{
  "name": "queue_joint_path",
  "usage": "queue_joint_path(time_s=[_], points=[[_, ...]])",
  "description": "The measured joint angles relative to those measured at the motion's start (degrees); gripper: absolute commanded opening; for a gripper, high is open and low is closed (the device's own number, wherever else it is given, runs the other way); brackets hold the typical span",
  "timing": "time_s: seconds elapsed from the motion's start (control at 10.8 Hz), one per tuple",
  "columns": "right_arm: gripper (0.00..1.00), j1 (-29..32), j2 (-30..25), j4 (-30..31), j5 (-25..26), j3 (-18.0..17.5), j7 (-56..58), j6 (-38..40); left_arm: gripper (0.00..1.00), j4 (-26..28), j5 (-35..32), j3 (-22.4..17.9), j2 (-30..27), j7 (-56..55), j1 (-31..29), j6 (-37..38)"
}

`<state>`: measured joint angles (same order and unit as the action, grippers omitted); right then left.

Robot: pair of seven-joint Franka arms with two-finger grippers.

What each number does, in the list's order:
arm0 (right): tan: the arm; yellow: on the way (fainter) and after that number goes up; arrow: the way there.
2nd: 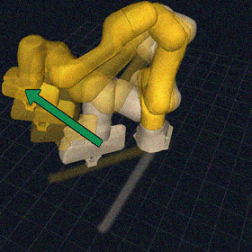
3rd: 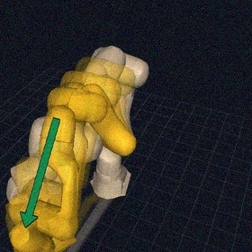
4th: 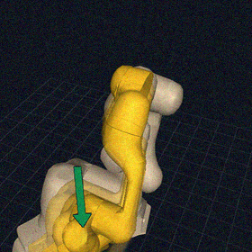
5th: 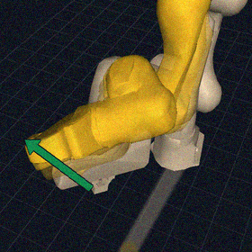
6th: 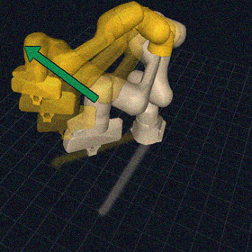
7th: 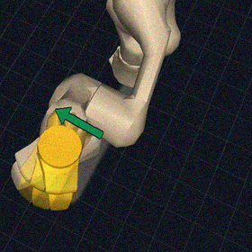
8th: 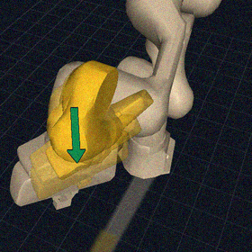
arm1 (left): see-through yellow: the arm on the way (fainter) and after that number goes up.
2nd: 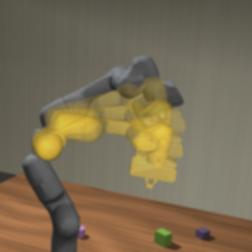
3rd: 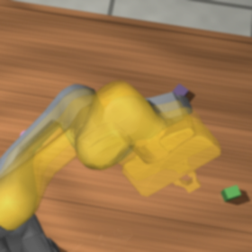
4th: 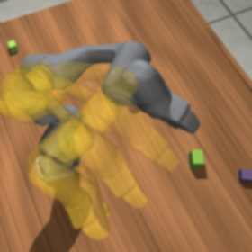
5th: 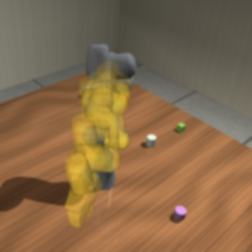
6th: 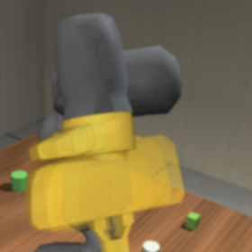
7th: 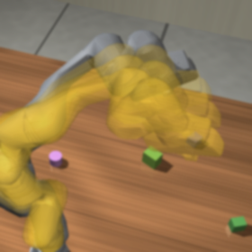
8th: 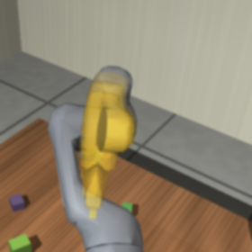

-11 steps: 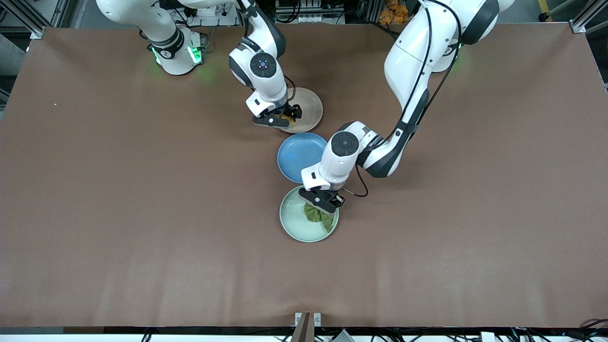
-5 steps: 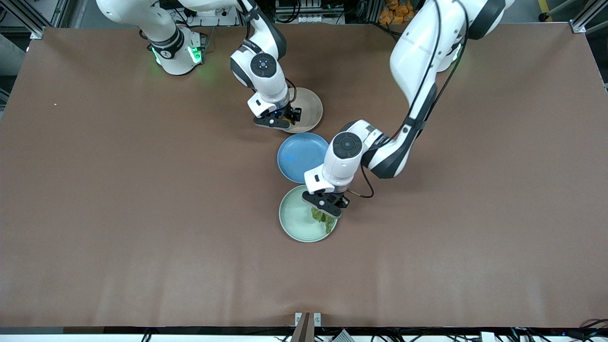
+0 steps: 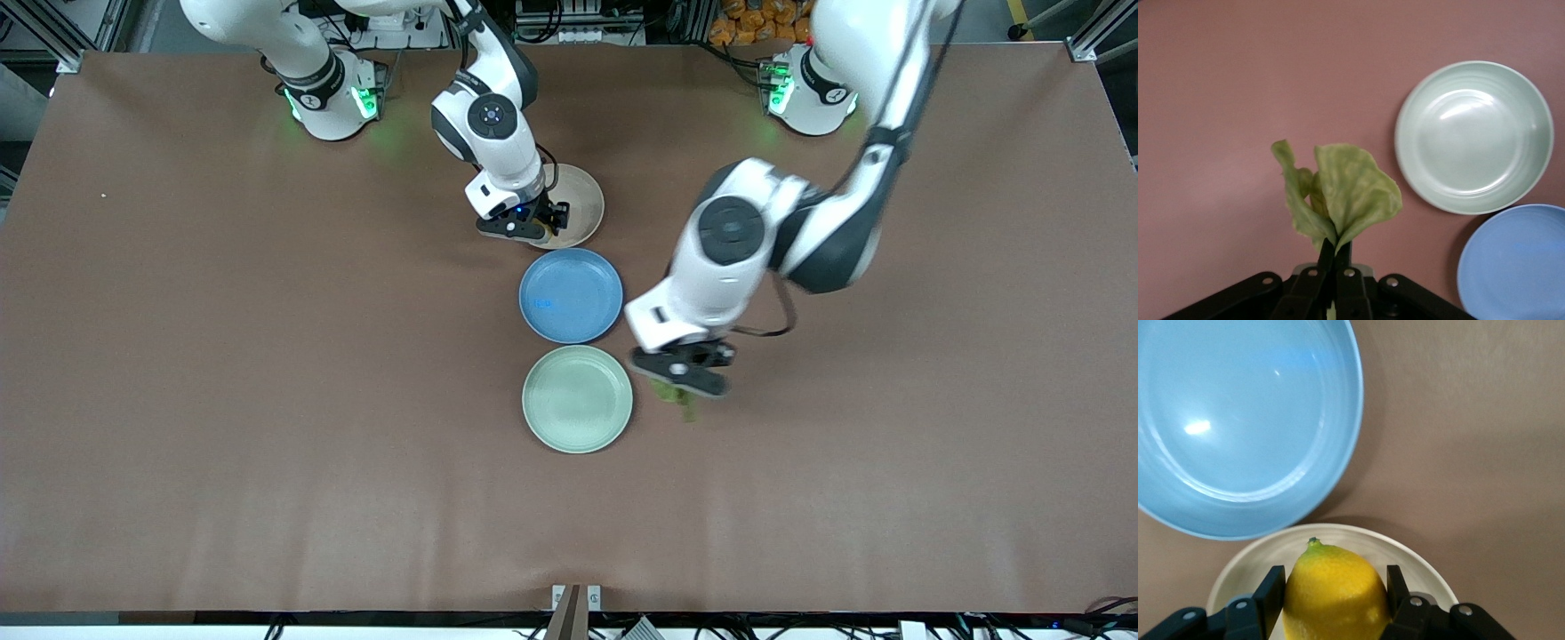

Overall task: Pick lemon and lettuce from plates
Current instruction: 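Lift the lettuce with the left gripper while the right gripper lifts the lemon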

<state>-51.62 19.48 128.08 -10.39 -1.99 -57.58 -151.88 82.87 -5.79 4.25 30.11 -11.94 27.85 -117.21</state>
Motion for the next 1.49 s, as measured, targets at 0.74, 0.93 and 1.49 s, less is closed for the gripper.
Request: queue_joint_path(time_s=[0.74, 0.93, 1.49], points=[[0.00, 14.53, -5.57, -0.16, 0.03, 1.83, 16.20, 8.38, 0.00, 6.59, 0.74, -0.05, -1.93, 12.93, -21.58, 9.19], [0.00, 21.31, -5.58, -0.05, 0.03, 1.93, 22.36, 11.13, 0.00, 8.81, 0.74, -0.04, 2.37, 12.93, -22.59, 3.13], [0.00, 39.73, -5.24, 0.46, 0.07, 2.10, 51.44, 14.17, 1.00, 12.52, 0.74, -0.03, 8.03, 12.93, -24.69, -8.77]])
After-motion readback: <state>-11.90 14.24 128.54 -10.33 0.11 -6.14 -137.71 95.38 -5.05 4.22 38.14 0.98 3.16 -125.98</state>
